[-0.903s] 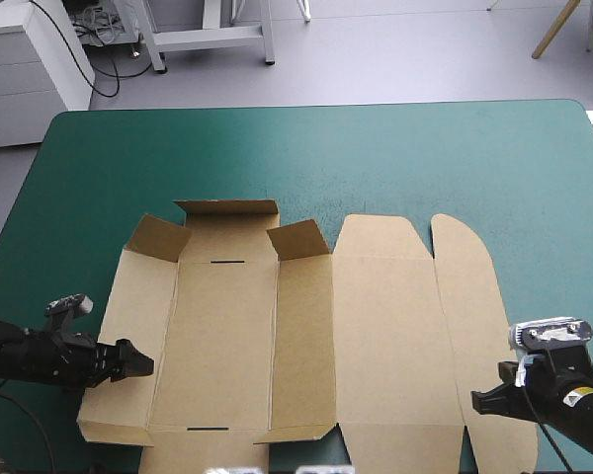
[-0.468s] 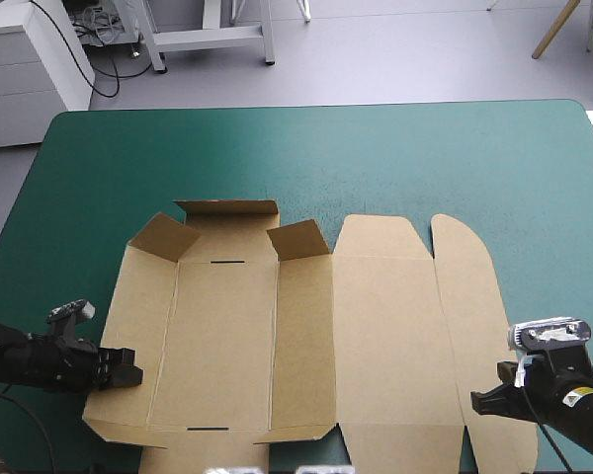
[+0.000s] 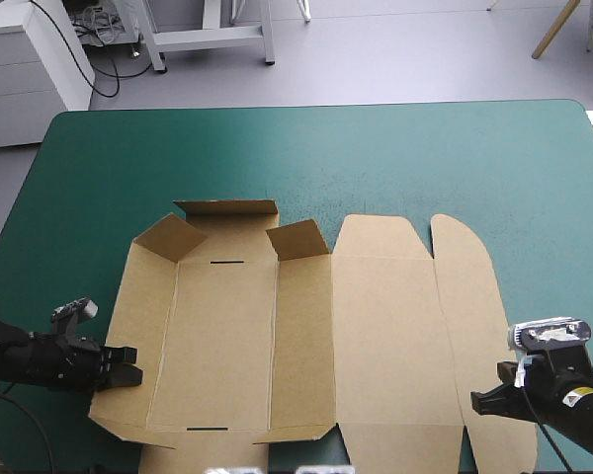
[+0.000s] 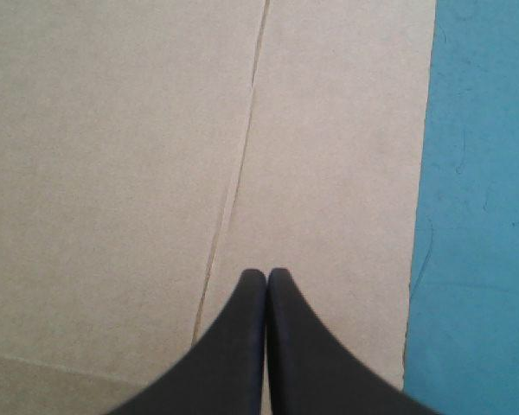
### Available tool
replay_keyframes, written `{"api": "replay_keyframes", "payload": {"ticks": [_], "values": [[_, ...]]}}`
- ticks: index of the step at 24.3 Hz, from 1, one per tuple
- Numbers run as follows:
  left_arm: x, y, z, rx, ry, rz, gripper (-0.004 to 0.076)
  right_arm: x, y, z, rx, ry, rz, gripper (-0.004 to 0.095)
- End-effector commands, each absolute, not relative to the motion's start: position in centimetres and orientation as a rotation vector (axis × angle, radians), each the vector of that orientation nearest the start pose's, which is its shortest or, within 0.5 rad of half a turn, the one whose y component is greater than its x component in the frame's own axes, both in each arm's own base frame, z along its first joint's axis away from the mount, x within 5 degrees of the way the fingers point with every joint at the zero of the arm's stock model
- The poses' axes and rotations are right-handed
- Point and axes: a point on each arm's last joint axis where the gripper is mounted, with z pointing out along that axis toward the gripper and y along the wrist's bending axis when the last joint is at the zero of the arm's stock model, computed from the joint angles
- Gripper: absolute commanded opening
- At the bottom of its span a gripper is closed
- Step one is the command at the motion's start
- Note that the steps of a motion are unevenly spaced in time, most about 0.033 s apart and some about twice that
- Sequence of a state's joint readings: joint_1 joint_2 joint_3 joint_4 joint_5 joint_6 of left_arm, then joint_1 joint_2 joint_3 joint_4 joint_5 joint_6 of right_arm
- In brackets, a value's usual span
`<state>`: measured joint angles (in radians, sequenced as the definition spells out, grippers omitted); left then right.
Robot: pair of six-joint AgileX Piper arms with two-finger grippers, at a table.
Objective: Fold the box
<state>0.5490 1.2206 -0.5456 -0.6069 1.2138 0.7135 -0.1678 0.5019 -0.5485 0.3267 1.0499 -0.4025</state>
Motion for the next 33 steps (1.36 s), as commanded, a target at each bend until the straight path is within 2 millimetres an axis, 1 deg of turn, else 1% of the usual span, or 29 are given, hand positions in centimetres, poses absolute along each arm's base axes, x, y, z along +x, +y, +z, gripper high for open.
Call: {"api": "replay_keyframes", "payload": {"ticks": [1, 3, 7, 9, 12, 13, 14, 15, 16, 17, 20, 22, 23, 25, 27, 29, 31, 33], "values": [[15.5, 2.7, 22.2, -0.1, 2.893, -0.898, -0.001, 7.9, 1.3, 29.0, -0.2, 2.344, 0.16, -0.0019], [16.2, 2.5, 23.1, -0.037, 2.906, -0.833, -0.001, 7.9, 1.3, 29.0, -0.2, 2.344, 0.16, -0.0019], [18.3, 1.9, 25.7, 0.085, 2.915, -0.599, -0.001, 7.9, 1.3, 29.0, -0.2, 2.344, 0.16, -0.0019], [19.4, 1.2, 27.3, 0.172, 2.879, -0.497, -0.001, 7.9, 1.3, 29.0, -0.2, 2.344, 0.16, -0.0019], [21.2, -0.1, 30.3, 0.301, 2.768, -0.335, -0.001, 7.9, 1.3, 29.0, -0.2, 2.344, 0.16, -0.0019], [22.1, -1.1, 31.9, 0.379, 2.695, -0.267, -0.001, 7.9, 1.3, 29.0, -0.2, 2.344, 0.16, -0.0019], [22.8, -1.9, 33.0, 0.451, 2.647, -0.229, -0.001, 7.9, 1.3, 29.0, -0.2, 2.344, 0.16, -0.0019], [23.9, -3.2, 34.6, 0.566, 2.581, -0.151, -0.001, 7.9, 1.3, 29.0, -0.2, 2.344, 0.16, -0.0019], [24.5, -3.8, 35.0, 0.622, 2.56, -0.11, -0.001, 7.9, 1.3, 29.0, -0.2, 2.344, 0.16, -0.0019], [25.8, -5.1, 36.0, 0.724, 2.494, -0.019, -0.001, 7.9, 1.3, 29.0, -0.2, 2.344, 0.16, -0.0019], [27.4, -7.3, 37.5, 0.869, 2.343, 0.103, -0.001, 7.9, 1.3, 29.0, -0.2, 2.344, 0.16, -0.0019], [28.6, -9.9, 38.6, 1.035, 2.144, 0.205, -0.001, 7.9, 1.3, 29.0, -0.2, 2.344, 0.16, -0.0019], [28.9, -11.6, 39.0, 1.152, 2.021, 0.246, -0.001, 7.9, 1.3, 29.0, -0.2, 2.344, 0.16, -0.0019], [28.9, -14.8, 39.1, 1.355, 1.796, 0.296, -0.001, 7.9, 1.3, 29.0, -0.2, 2.344, 0.16, -0.0019], [28.7, -17.7, 38.8, 1.5, 1.598, 0.324, -0.001, 7.9, 1.3, 29.0, -0.2, 2.344, 0.16, -0.0019], [28.0, -20.2, 38.7, 1.591, 1.435, 0.333, -0.001, 7.9, 1.3, 29.0, -0.2, 2.344, 0.16, -0.0019], [27.4, -21.7, 38.6, 1.617, 1.36, 0.322, -0.001, 7.9, 1.3, 29.0, -0.2, 2.344, 0.16, -0.0019], [26.8, -22.8, 38.7, 1.628, 1.306, 0.308, -0.001, 7.9, 1.3, 29.0, -0.2, 2.344, 0.16, -0.0019]]}}
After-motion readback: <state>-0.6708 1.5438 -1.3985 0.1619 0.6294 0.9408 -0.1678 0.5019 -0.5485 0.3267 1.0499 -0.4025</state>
